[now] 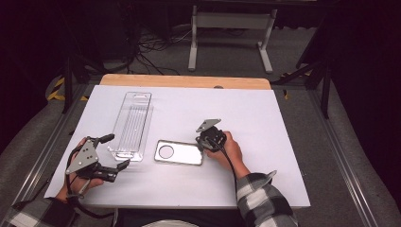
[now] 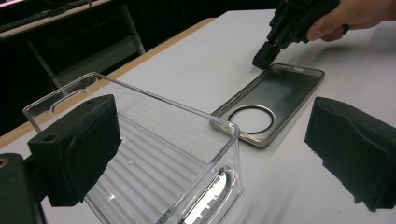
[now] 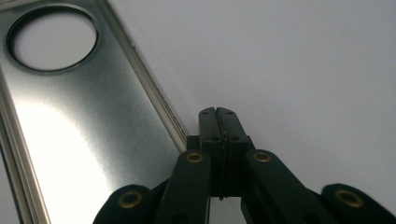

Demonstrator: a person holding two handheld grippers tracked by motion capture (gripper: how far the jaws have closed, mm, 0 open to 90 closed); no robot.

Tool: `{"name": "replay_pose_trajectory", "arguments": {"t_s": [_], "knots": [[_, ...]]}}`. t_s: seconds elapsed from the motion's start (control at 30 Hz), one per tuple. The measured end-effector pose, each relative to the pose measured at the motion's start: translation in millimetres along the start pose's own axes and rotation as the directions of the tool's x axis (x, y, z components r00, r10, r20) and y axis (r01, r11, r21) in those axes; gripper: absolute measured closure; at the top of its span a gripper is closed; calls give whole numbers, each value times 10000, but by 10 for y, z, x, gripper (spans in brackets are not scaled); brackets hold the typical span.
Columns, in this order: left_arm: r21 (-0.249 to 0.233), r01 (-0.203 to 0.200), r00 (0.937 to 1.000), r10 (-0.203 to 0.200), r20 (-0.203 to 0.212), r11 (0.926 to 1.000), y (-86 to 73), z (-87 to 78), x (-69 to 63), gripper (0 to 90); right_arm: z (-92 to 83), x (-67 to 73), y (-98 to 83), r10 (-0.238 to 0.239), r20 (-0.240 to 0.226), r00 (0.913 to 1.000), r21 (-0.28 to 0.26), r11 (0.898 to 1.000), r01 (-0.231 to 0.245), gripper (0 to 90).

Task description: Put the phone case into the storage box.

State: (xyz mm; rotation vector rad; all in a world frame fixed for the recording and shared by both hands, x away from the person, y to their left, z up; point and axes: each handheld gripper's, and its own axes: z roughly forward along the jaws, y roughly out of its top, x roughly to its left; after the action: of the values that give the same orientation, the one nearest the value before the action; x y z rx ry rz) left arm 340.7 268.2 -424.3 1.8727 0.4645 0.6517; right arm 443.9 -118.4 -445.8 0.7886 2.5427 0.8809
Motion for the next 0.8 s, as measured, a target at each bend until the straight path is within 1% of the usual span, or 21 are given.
{"name": "replay_pose_trajectory", "arguments": {"t_s": [0.03, 0.07, 0.2, 0.23, 0.27, 0.3, 0.33, 0.43, 0.47, 0.53, 0.57, 0.63, 0.73, 0.8], "knots": [[8, 112, 9999, -112, 34, 9999, -5, 6, -2, 39, -9, 12, -19, -65, -44, 10000, 182, 9998, 66, 900], [64, 94, 9999, -95, 91, 9999, -5, 5, -1, 39, -19, 27, -37, -151, -41, 9999, 221, 9996, 152, 900], [61, 72, 9999, -72, 85, 10000, -6, 4, 6, 39, -57, 80, -59, -259, -194, 9995, 288, 9992, 264, 900], [61, 82, 9999, -82, 106, 9999, -7, 5, 6, 39, -69, 132, -68, -452, -166, 9988, 296, 9985, 456, 900], [50, 82, 9999, -83, 110, 10000, -6, 8, 5, 39, -73, 144, -66, -565, -131, 9983, 332, 9978, 569, 900], [58, 65, 9999, -66, 84, 10000, -5, 9, 4, 39, -78, 157, -64, -604, -194, 9980, 343, 9975, 610, 900], [84, 52, 9999, -53, 103, 10000, -5, 10, 1, 39, -78, 167, -67, -546, -350, 9979, 309, 9980, 557, 900], [64, 79, 9999, -80, 115, 9999, -7, 17, -5, 39, -81, 196, -75, -586, -303, 9978, 273, 9979, 594, 900], [98, 168, 9997, -170, 154, 9998, -9, 18, -8, 39, -99, 232, -91, -609, -363, 9975, 264, 9977, 619, 900], [111, 140, 9997, -142, 180, 9998, -10, 18, -3, 39, -124, 275, -110, -731, -465, 9962, 234, 9970, 742, 900], [98, 138, 9998, -140, 164, 9999, -11, 18, 1, 39, -124, 275, -110, -731, -465, 9962, 234, 9970, 742, 900], [107, 121, 9998, -123, 172, 9999, -12, 17, 3, 39, -155, 355, -131, -872, -592, 9944, 222, 9958, 886, 900], [127, 145, 9997, -147, 184, 9998, -10, 18, -2, 39, -194, 445, -150, -1152, -612, 9914, 285, 9927, 1172, 900], [164, 71, 9998, -74, 168, 9998, -10, 20, 1, 39, -214, 497, -166, -1230, -822, 9890, 248, 9918, 1254, 900]]}}
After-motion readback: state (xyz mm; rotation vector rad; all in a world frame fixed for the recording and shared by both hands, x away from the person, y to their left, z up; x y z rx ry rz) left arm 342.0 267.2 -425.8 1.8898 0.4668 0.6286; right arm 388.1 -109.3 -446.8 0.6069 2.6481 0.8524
